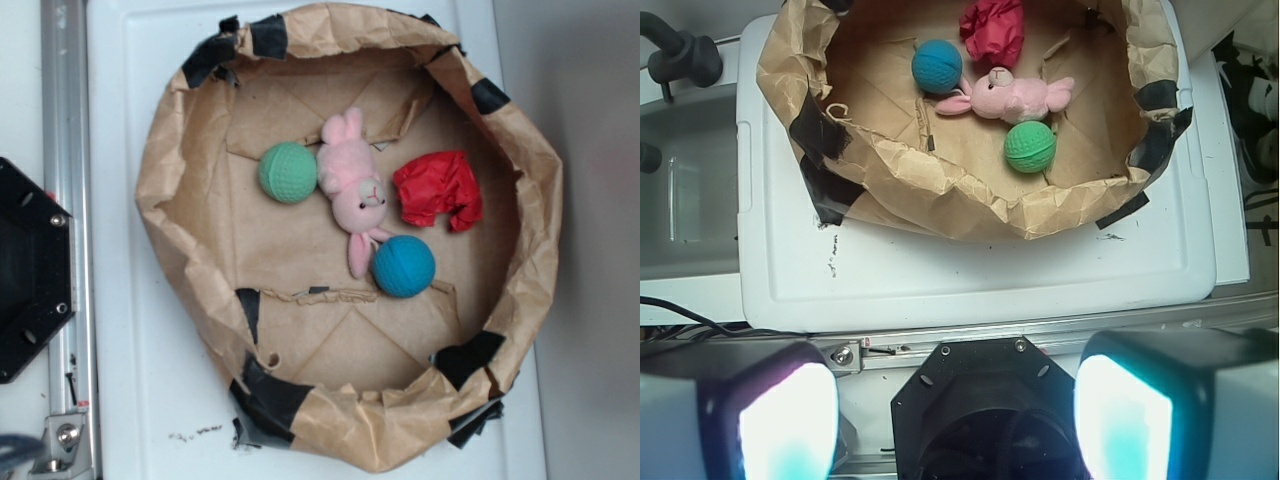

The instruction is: Grab the blue ball.

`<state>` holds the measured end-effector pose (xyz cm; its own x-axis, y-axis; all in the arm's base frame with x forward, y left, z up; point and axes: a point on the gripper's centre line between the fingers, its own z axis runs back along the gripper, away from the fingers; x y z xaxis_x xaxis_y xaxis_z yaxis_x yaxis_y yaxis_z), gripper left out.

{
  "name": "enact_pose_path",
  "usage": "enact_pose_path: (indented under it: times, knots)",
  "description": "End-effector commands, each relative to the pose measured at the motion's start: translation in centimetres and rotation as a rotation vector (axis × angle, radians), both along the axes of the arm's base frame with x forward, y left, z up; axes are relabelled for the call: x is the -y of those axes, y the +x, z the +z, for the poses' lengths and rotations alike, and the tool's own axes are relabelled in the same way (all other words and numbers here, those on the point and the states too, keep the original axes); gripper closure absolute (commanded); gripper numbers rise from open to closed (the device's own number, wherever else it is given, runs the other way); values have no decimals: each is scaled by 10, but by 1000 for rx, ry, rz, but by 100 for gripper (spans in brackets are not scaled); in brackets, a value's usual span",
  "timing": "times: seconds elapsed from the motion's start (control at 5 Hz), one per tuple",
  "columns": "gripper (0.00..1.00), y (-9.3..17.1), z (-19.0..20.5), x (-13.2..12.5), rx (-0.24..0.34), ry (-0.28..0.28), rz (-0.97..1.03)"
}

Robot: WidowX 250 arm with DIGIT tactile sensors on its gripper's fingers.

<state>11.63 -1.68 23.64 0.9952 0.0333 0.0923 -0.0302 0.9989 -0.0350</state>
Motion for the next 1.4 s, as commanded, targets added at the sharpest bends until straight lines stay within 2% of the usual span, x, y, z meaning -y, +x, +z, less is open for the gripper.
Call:
enact_pose_path:
  times: [0.0,0.2,0.4,0.6,0.8,1.2]
  knots:
    - [0,0,0,0,0,0,0]
    - [0,50,-41,-27,248,-37,-249]
    - [0,101,-59,-27,327,-74,-497]
    - [0,136,-73,-24,318,-81,-506]
    - [0,164,-105,-16,298,-34,-540]
    - [0,191,-166,-7,323,-23,-595]
